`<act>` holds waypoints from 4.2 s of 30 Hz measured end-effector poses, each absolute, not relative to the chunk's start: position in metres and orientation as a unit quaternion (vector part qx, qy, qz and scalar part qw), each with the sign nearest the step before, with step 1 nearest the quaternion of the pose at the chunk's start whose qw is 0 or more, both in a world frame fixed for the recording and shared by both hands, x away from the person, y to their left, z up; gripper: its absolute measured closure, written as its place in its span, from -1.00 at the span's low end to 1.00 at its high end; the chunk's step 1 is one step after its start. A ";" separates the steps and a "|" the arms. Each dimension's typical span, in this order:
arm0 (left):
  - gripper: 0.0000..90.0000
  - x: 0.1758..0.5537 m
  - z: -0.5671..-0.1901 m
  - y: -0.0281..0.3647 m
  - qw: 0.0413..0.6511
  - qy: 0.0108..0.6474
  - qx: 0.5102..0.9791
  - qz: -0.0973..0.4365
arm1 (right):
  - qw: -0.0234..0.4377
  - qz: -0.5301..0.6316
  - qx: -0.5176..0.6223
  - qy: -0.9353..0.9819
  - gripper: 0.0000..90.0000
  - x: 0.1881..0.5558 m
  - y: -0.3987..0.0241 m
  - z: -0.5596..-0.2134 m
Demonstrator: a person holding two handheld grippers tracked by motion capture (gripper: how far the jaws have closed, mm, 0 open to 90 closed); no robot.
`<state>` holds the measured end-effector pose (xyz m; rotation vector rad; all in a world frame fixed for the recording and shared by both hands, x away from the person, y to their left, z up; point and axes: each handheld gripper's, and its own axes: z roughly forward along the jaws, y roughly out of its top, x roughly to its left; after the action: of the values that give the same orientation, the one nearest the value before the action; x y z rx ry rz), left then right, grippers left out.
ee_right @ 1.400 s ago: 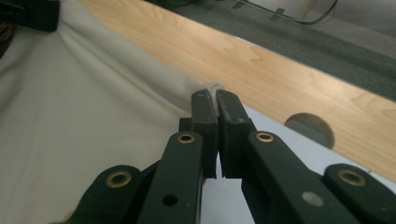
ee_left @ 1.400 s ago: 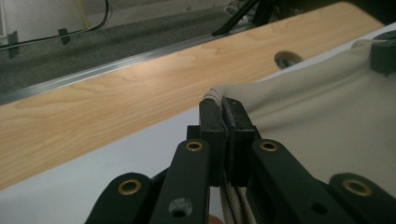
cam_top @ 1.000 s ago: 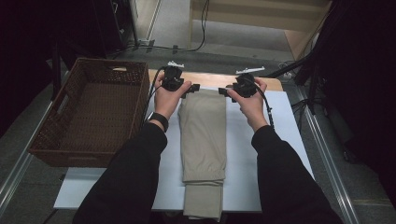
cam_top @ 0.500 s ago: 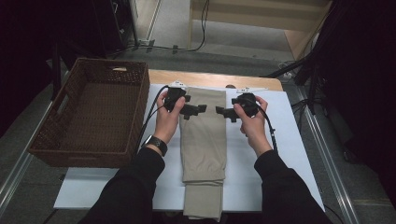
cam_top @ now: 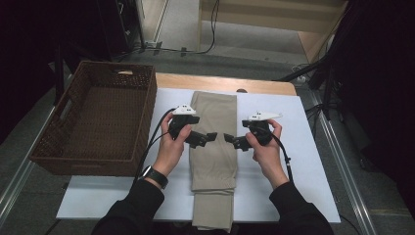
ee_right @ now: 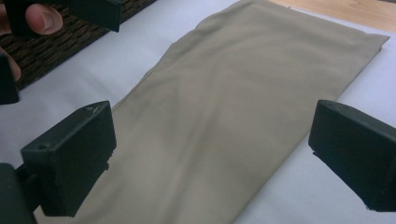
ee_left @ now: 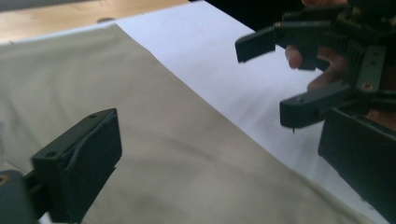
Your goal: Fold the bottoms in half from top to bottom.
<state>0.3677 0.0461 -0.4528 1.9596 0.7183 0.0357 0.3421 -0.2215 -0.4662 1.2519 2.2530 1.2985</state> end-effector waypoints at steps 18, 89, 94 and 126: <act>-1.00 0.292 -0.487 0.058 0.494 0.267 0.827 -0.010 | 0.133 0.449 0.420 0.777 -1.00 0.273 -0.221 -0.481; 0.80 0.247 -0.507 0.090 0.454 0.287 0.843 -0.031 | 0.081 0.447 0.414 0.789 0.82 0.197 -0.214 -0.511; 0.79 0.245 -0.501 0.091 0.460 0.284 0.841 -0.030 | 0.080 0.455 0.413 0.785 0.82 0.196 -0.216 -0.509; 0.79 0.208 -0.494 0.094 0.464 0.258 0.846 -0.042 | 0.078 0.465 0.398 0.787 0.82 0.154 -0.218 -0.501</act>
<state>0.2084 0.0938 -0.4937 2.0788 0.6329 -0.1021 0.1540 -0.2181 -0.5009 1.1929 2.3560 1.3914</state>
